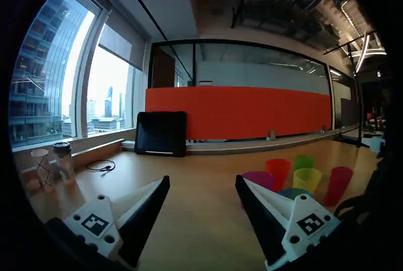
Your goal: Pour water
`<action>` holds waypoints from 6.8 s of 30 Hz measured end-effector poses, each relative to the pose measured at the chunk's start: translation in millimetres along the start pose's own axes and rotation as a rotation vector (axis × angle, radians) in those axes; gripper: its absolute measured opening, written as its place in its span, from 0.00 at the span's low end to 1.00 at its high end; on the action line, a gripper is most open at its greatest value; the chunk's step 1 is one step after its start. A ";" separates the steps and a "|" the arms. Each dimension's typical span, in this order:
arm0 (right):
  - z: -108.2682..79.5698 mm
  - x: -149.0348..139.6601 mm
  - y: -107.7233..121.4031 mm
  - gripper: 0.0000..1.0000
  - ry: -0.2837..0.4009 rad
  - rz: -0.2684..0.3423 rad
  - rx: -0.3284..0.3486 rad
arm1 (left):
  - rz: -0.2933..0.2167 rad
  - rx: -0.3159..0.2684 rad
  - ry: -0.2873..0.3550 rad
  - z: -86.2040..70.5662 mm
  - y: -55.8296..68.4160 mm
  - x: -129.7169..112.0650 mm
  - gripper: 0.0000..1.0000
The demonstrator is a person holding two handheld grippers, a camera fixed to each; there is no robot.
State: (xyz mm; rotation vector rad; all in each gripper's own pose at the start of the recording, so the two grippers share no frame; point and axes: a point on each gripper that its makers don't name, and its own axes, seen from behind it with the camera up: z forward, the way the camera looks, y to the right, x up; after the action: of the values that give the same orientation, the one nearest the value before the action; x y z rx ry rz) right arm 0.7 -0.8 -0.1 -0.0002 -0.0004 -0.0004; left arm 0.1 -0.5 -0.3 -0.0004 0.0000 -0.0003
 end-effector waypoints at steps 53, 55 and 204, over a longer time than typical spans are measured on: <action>23.5 177.1 -7.9 0.99 -0.001 -0.011 0.041 | 0.037 -0.005 0.031 35.3 -27.7 191.8 0.97; 25.6 186.8 -8.1 0.99 0.004 -0.012 0.042 | 0.033 -0.005 0.034 36.4 -27.7 202.8 0.97; 90.2 -21.8 -161.0 1.00 -0.505 -0.285 0.825 | 0.280 -0.853 -0.559 -18.2 134.2 -68.5 0.97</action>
State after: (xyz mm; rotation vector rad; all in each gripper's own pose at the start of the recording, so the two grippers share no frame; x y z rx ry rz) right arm -21.3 -161.7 90.2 0.8249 -0.5051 -0.2857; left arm -68.4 133.7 -18.6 -0.8535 -0.5591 0.2800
